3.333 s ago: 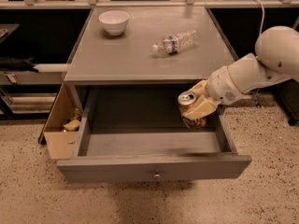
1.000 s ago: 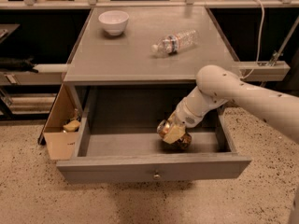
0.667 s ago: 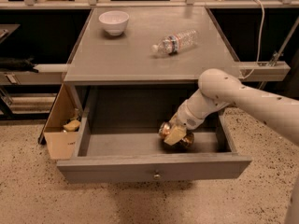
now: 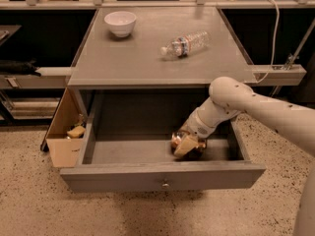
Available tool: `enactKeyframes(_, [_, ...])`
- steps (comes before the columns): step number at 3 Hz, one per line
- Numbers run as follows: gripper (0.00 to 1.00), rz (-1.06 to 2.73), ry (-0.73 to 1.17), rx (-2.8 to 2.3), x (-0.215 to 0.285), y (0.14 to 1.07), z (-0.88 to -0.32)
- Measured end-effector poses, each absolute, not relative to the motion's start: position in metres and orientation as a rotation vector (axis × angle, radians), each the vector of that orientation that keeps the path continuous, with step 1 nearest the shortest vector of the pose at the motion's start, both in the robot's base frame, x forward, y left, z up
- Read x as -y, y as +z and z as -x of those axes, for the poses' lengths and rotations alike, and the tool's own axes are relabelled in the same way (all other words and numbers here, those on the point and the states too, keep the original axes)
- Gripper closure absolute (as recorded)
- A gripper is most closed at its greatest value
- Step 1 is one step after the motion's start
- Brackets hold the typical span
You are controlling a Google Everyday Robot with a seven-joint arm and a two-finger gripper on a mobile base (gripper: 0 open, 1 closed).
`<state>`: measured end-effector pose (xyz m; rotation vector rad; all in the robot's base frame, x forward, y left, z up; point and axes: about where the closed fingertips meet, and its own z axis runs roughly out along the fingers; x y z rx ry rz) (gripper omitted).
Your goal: Place orange can into top drawer
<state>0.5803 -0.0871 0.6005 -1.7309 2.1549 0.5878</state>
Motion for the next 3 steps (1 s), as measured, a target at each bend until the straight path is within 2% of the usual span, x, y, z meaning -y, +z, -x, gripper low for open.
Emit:
enactKeyframes(1, [0.00, 1.656, 0.574, -2.143, 0.104, 0.595, -0.596])
enactKeyframes(3, [0.00, 1.542, 0.476, -2.021, 0.129, 0.657, -0.608])
